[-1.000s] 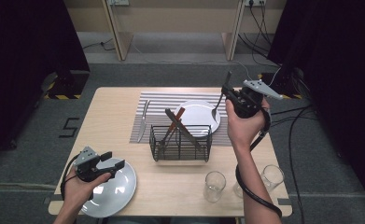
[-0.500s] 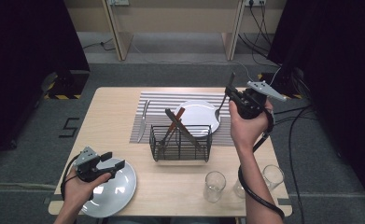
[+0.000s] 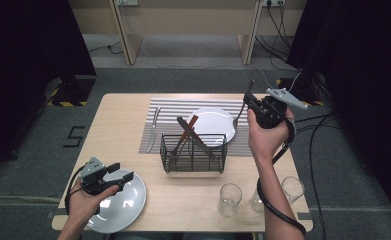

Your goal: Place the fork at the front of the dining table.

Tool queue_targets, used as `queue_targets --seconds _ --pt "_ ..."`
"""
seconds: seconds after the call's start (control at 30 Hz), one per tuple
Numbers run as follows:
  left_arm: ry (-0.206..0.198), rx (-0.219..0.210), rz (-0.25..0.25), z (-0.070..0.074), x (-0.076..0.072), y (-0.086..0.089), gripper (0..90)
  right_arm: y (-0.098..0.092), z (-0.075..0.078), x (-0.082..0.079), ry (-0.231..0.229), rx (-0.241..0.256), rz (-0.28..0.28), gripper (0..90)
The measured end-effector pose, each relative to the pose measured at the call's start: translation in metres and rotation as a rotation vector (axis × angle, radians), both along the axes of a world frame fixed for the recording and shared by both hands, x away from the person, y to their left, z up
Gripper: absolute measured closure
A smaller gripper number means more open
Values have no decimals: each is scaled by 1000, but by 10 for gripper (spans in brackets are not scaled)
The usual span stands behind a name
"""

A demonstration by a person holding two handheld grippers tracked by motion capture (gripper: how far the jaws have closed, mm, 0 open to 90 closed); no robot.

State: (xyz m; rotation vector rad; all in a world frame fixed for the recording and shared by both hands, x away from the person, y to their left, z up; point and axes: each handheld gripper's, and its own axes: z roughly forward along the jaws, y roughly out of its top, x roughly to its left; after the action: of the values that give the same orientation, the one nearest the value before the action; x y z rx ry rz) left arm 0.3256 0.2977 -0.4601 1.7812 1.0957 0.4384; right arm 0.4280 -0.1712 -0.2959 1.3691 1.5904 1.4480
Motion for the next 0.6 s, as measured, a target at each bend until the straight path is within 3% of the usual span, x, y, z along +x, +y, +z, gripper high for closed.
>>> queue_targets --seconds 0.6 --pt "-2 -1 -1 1 0 1 296 -6 -8 6 29 -25 -27 874"
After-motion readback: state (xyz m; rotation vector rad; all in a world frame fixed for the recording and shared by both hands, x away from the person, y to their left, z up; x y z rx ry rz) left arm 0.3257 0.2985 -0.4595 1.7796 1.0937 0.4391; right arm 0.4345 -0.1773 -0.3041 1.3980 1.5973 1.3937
